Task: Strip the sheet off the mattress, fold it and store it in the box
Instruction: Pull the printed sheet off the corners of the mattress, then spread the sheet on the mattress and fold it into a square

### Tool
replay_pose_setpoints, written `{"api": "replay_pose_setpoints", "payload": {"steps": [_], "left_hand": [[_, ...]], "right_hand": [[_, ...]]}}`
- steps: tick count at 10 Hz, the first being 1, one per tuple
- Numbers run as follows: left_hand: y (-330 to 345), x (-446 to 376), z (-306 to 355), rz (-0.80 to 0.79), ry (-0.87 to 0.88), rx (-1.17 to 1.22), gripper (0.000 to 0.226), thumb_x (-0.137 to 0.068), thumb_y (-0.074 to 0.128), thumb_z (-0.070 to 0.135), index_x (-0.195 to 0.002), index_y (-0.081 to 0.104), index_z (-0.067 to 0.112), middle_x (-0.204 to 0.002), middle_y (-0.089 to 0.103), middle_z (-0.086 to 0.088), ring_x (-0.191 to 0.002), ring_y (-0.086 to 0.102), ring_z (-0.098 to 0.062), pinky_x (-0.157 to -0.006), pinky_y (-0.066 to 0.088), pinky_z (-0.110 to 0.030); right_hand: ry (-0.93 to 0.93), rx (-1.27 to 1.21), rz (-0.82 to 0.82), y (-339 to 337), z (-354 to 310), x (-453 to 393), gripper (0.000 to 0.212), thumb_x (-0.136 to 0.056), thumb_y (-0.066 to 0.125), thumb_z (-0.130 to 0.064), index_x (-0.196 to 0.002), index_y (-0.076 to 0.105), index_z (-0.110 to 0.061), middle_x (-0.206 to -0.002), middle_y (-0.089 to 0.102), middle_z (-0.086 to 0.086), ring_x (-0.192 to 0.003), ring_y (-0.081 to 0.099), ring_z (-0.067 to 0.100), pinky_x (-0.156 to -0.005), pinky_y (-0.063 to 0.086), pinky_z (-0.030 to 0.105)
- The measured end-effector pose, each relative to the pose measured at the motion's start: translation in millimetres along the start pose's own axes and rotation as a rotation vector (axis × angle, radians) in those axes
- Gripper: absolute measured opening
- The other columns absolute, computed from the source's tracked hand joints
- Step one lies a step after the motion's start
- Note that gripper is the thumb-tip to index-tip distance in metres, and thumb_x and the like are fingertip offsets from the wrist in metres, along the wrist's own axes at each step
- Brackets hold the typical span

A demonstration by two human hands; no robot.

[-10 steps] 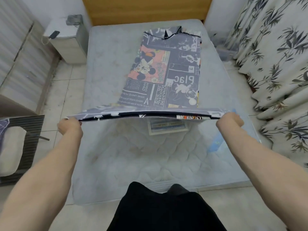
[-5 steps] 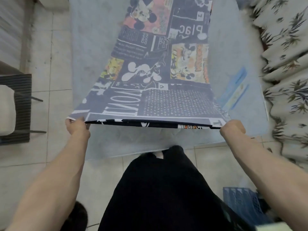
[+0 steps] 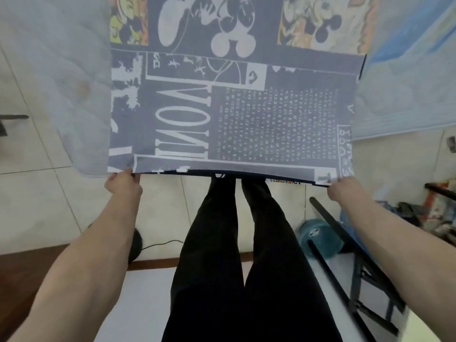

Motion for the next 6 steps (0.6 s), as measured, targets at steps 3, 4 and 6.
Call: {"api": "replay_pose_setpoints", "payload": {"steps": [3, 4, 6], "left_hand": [[17, -29, -63, -0.001, 0.134, -0.691, 0.037, -0.107, 0.04, 0.026, -0.129, 0.058, 0.003, -0.122, 0.062, -0.025, -0.12, 0.058, -0.04, -0.095, 0.047, -0.038], [11, -21, -83, 0.002, 0.138, -0.783, 0.035, -0.107, 0.042, 0.024, -0.126, 0.061, 0.002, -0.125, 0.061, -0.021, -0.122, 0.057, -0.037, -0.097, 0.047, -0.039], [10, -12, -70, 0.004, 0.031, -0.795, 0.044, -0.107, 0.043, 0.022, -0.147, 0.045, 0.006, -0.147, 0.052, -0.013, -0.137, 0.05, -0.024, -0.112, 0.043, -0.03]], "right_hand": [[0.119, -0.29, -0.124, 65, 10, -71, 0.033, -0.093, 0.054, -0.013, -0.123, 0.064, -0.003, -0.122, 0.066, 0.017, -0.113, 0.064, 0.032, -0.092, 0.053, 0.041], [0.086, -0.127, -0.077, 83, 20, -85, 0.043, -0.103, 0.037, -0.013, -0.145, 0.046, -0.011, -0.145, 0.052, 0.008, -0.131, 0.052, 0.025, -0.106, 0.043, 0.034], [-0.034, 0.17, -0.134, 88, 18, -83, 0.046, -0.101, 0.038, -0.016, -0.146, 0.048, -0.014, -0.147, 0.048, 0.007, -0.13, 0.051, 0.027, -0.108, 0.044, 0.038]]}}
Point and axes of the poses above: each hand's wrist, its own x-axis away from the middle knuckle, its own y-axis out of the palm, z = x × y, the point moved 3 cm from there along -x, towards the middle knuckle
